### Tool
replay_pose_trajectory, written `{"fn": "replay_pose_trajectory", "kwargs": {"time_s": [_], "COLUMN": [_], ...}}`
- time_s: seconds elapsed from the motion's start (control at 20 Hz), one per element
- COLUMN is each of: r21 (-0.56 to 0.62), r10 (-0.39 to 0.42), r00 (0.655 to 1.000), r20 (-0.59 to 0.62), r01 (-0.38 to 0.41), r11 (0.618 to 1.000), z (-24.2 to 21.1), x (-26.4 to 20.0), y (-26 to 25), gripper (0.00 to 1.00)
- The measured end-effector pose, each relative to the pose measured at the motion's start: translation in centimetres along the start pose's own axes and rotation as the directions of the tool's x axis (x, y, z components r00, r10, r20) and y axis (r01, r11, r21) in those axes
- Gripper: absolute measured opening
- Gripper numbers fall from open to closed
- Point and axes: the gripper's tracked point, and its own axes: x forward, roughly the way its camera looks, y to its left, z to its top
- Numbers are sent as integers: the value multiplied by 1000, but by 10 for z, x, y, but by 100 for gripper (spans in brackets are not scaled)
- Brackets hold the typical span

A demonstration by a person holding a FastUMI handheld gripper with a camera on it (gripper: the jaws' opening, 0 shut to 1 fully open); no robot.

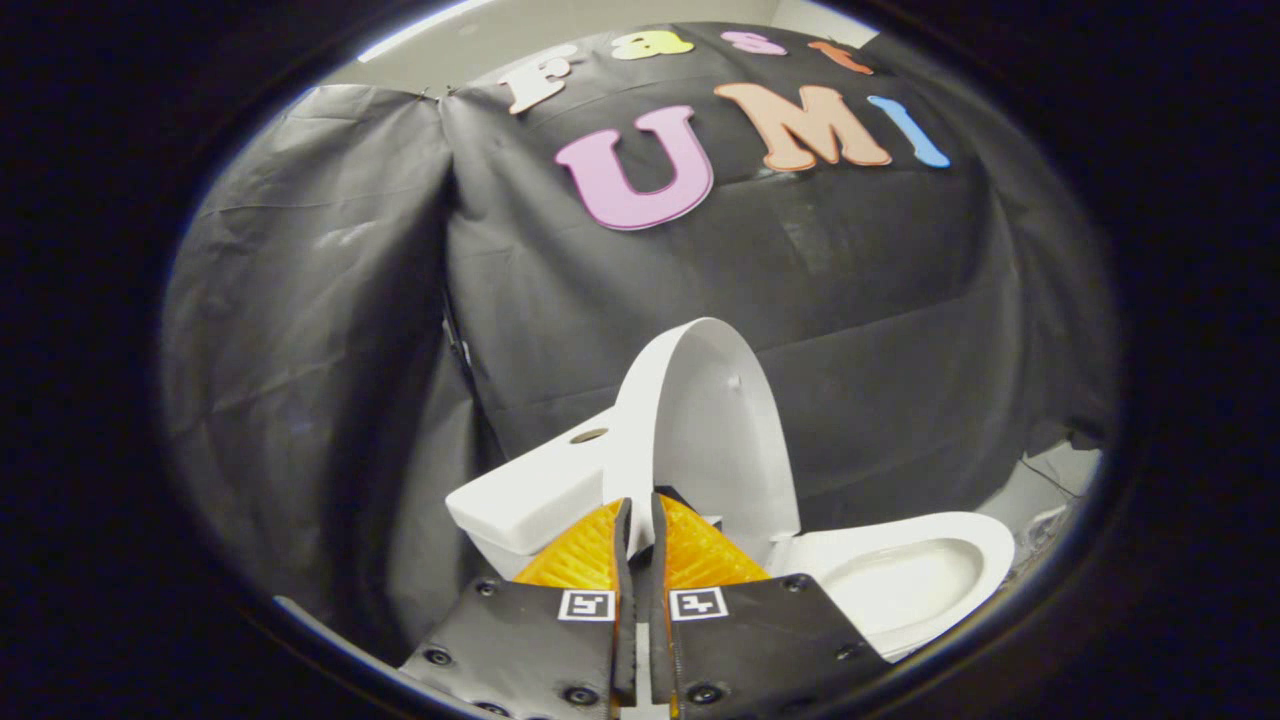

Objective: Open the toilet lid.

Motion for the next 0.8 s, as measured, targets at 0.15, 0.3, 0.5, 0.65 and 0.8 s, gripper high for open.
{"fn": "replay_pose_trajectory", "kwargs": {"time_s": [0.15,0.3,0.5,0.65,0.8], "r21": [-10,-18,-9,-33,-44], "r10": [58,88,116,122,129], "r00": [998,995,992,991,989], "r20": [-28,-42,-46,-61,-79], "r01": [-58,-89,-117,-124,-132], "r11": [998,996,993,992,990], "z": [-7,-10,-13,-13,-13], "x": [13,19,21,21,21], "y": [20,29,34,34,35], "gripper": [6,6,6,6,6]}}
